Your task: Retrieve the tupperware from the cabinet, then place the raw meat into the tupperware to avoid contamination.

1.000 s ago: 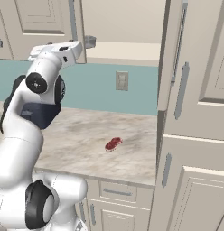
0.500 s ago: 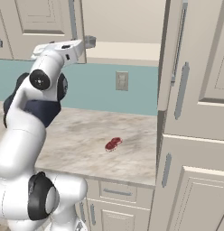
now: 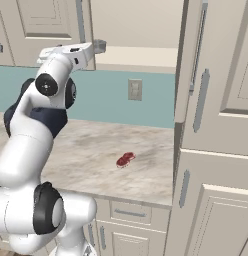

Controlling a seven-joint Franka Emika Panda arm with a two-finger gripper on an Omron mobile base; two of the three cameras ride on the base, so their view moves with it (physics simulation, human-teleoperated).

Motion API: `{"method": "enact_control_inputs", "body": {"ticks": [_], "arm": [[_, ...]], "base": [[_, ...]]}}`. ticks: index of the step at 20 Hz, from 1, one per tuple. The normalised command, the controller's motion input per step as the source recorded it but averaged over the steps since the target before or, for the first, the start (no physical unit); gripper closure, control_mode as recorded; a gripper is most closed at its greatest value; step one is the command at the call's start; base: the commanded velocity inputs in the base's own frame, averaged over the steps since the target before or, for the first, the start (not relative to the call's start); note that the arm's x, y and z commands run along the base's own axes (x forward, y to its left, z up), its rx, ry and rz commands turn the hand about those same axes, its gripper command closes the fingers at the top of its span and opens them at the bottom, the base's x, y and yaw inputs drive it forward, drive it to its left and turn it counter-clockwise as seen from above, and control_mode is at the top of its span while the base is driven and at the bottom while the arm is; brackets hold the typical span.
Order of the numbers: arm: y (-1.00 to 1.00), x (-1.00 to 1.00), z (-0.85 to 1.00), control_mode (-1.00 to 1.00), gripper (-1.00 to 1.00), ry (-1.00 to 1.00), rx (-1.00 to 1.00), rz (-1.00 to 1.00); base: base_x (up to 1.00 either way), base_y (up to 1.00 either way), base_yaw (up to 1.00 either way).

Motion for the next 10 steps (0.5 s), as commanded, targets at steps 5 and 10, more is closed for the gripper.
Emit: {"method": "enact_control_inputs", "body": {"ticks": [5,10], "arm": [[0.00,0.17,0.00,-1.00,-1.00,0.01,0.00,0.00],[0.00,0.17,0.00,-1.00,-1.00,0.01,0.00,0.00]], "base": [[0.00,0.00,0.00],[0.00,0.00,0.00]]}}
